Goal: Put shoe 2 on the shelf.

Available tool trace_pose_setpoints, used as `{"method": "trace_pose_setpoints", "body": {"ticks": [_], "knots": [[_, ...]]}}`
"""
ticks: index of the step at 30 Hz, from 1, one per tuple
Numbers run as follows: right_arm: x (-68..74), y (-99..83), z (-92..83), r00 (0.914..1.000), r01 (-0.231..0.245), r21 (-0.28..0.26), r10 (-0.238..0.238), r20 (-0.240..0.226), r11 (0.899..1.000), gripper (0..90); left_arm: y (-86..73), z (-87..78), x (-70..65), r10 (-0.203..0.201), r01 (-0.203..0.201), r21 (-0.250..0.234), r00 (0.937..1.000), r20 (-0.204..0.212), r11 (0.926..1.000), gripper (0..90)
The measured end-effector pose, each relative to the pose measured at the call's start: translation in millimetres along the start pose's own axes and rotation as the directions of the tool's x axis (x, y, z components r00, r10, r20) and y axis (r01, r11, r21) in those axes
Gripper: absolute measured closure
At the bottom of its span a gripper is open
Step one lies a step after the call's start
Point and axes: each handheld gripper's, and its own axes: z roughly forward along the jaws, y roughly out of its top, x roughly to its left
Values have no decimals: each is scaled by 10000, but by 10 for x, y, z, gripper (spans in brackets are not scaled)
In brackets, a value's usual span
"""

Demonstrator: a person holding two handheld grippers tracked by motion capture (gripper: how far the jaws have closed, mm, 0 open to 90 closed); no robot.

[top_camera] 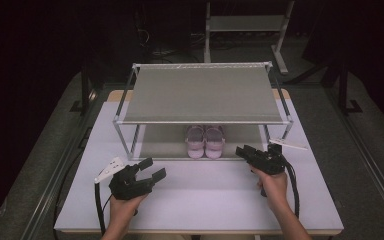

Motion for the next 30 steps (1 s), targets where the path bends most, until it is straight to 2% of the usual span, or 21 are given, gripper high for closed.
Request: {"method": "trace_pose_setpoints", "body": {"ticks": [14, 15, 30], "knots": [[-41, -92, -98, 10000, 16, 142, -15, -51, 9999, 492, -3, 4, -3, -3, 3, 9, 10000, 4, 10000, 235], [-48, -94, -118, 9999, 157, 79, -156, -61, 9998, 485, -4, 5, -6, -9, 9, 17, 10000, 12, 10000, 235], [-115, -144, -247, 9998, 25, 170, -21, -180, 9999, 462, -4, 6, -13, 2, -2, 8, 10000, 25, 10000, 235]]}}
